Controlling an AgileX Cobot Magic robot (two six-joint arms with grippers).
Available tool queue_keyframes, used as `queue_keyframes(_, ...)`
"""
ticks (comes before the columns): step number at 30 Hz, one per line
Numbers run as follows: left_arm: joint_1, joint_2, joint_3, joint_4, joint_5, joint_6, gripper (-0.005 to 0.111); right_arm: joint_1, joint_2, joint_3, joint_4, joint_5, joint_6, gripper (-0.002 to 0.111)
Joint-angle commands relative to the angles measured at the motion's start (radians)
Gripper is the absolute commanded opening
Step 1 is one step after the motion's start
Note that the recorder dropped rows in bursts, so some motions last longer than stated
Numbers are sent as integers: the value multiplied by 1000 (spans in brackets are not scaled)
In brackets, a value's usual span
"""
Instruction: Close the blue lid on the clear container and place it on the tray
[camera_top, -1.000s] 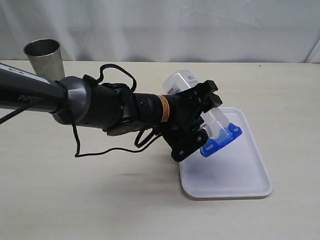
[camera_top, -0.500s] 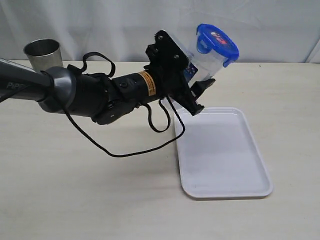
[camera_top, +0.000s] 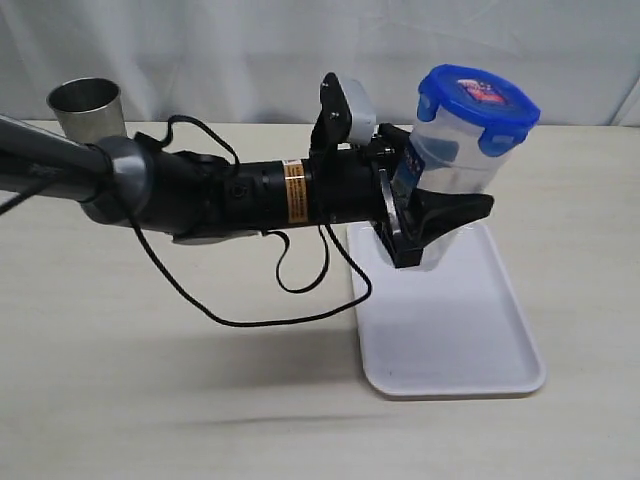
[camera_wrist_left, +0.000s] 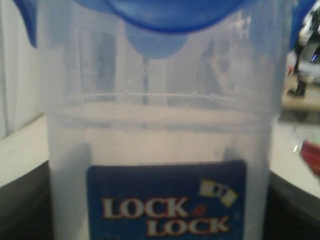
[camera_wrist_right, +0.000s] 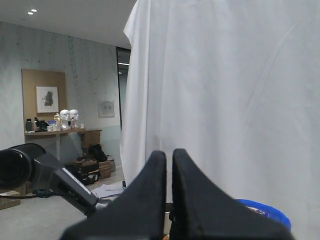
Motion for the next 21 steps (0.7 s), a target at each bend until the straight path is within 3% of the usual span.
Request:
queue_keyframes(1, -28, 113, -43, -177, -123, 43, 0, -3, -5, 5, 4, 14, 2, 5)
queue_keyframes(6, -46, 247, -143, -187, -123, 43, 0, -3, 8, 68, 4, -77, 37, 5)
queue_keyframes(13, -52, 368, -248, -153, -123, 43, 0, -16, 279, 41, 4, -74, 114, 5)
queue_keyframes(21, -17, 413, -262, -116, -123, 43, 0, -259, 697, -93, 2, -11, 165, 4)
